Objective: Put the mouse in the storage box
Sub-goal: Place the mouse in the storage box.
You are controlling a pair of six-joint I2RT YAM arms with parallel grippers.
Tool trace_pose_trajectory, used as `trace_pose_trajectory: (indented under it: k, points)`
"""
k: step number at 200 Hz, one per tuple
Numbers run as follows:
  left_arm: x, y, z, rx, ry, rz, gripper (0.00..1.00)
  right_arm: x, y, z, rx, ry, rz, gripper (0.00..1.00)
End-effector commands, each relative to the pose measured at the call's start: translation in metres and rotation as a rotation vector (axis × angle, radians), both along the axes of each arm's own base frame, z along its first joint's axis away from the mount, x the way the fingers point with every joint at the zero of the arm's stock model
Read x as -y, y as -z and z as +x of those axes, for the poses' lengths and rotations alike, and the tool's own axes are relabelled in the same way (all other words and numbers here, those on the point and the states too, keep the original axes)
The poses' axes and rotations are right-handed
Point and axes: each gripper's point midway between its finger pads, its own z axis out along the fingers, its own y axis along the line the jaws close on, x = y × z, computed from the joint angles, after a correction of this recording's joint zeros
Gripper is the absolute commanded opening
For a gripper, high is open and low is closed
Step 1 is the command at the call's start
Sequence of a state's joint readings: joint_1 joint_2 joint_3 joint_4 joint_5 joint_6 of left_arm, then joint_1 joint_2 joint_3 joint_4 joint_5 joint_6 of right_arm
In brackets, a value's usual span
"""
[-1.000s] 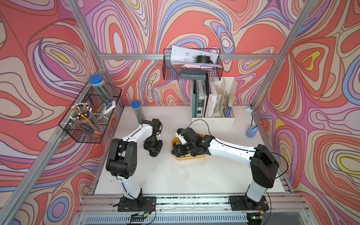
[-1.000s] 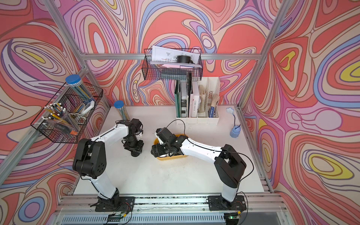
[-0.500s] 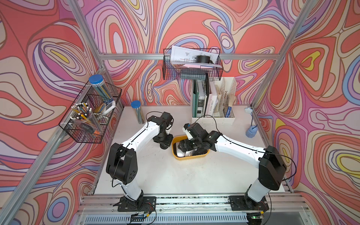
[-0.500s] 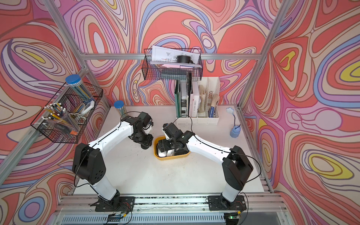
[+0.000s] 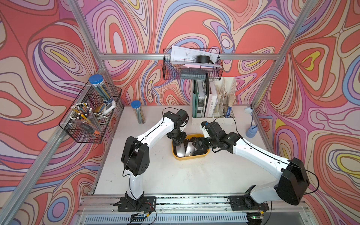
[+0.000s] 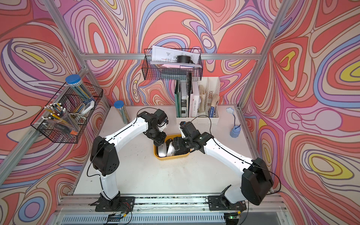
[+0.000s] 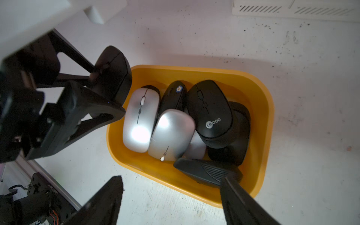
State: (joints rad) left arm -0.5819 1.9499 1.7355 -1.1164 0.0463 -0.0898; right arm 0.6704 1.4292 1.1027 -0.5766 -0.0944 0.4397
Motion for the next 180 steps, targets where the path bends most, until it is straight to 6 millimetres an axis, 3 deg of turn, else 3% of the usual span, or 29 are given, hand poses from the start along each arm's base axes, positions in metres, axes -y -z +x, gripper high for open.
trace_pose_trajectory:
  k: [1,90,180]
  points:
    - [0.009,0.004,-0.002,-0.037,0.036,0.014,0.42,0.006,0.004,-0.007,-0.013,0.021,0.006,0.81]
    - [0.021,0.023,-0.005,-0.126,0.073,0.035,0.44,0.012,0.013,-0.013,-0.023,0.034,0.001,0.81]
    - [0.012,0.037,-0.007,-0.188,0.100,0.141,0.47,0.014,0.020,-0.015,-0.026,0.040,-0.002,0.81]
